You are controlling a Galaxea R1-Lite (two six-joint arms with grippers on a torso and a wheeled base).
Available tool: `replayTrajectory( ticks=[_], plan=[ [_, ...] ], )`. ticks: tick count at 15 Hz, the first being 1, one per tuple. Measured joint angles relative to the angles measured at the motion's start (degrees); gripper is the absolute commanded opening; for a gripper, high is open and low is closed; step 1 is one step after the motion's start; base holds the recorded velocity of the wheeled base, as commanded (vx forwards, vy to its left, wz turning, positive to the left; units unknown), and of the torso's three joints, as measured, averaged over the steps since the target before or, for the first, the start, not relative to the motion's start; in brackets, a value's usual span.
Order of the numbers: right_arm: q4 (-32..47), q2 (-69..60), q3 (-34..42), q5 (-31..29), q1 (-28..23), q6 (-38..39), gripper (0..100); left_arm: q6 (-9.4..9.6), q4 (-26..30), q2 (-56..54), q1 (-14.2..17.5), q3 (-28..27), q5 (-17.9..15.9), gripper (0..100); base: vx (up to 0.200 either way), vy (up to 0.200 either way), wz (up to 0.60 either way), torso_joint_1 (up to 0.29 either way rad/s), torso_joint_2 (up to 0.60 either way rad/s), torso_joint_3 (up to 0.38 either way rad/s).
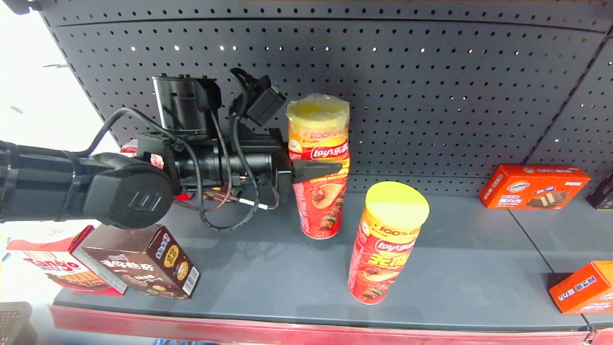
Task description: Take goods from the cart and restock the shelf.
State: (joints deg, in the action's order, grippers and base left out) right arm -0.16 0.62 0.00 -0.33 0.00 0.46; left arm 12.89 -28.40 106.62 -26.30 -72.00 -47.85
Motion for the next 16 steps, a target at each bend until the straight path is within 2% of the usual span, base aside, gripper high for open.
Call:
replayTrajectory(
  ticks=[2,9,14,16],
  plan=[
    [0.0,0.0,0.0,0.0,0.0,0.0,100,-0.09,0.0,3.6,-0.5,-5.4,0.0,0,0.0,0.0,0.0,0.0,0.0,0.0],
    [0.0,0.0,0.0,0.0,0.0,0.0,100,0.71,-0.7,12.7,-0.8,-14.0,0.0,0,0.0,0.0,0.0,0.0,0.0,0.0],
    [0.0,0.0,0.0,0.0,0.0,0.0,100,2.13,-0.7,17.2,-0.8,-17.5,0.0,0,0.0,0.0,0.0,0.0,0.0,0.0],
    [0.0,0.0,0.0,0.0,0.0,0.0,100,3.56,-0.2,18.0,-0.6,-17.8,0.0,0,0.0,0.0,0.0,0.0,0.0,0.0]
  ],
)
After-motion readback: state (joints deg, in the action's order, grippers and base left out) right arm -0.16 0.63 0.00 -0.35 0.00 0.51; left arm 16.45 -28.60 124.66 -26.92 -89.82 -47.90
